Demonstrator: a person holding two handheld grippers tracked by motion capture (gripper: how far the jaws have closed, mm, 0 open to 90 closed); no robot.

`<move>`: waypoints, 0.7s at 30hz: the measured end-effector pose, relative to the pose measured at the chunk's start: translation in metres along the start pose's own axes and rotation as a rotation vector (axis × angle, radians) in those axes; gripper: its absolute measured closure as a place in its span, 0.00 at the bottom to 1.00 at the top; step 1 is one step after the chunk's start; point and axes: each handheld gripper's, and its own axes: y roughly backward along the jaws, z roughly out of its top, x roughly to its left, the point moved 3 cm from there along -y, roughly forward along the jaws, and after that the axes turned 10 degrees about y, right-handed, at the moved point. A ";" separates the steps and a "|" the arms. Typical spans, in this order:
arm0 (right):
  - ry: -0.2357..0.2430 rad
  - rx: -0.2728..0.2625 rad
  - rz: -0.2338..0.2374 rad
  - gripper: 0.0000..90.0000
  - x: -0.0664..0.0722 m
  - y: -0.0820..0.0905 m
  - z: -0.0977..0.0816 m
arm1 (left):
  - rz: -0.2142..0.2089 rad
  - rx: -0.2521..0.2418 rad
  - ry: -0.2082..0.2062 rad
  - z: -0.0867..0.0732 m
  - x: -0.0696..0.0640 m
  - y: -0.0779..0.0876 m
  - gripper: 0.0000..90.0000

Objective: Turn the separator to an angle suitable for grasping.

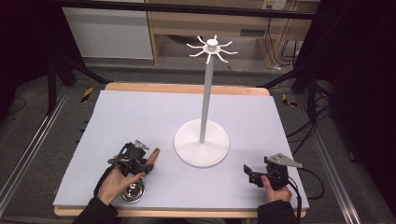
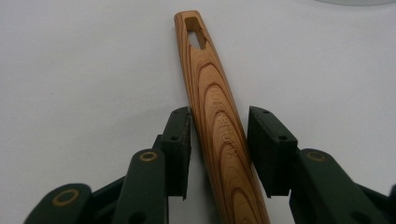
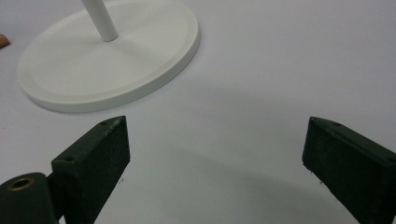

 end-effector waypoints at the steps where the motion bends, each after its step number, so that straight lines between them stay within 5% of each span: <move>1: -0.001 0.001 0.001 0.09 0.000 0.000 0.000 | 0.002 0.001 -0.003 0.000 0.000 0.000 0.66; 9: 0.001 0.006 0.005 0.09 0.001 -0.001 0.000 | 0.032 0.021 -0.029 0.001 -0.005 -0.002 0.64; 21: 0.002 0.011 0.008 0.09 0.001 -0.001 0.000 | 0.023 0.063 0.017 0.007 0.000 -0.001 0.74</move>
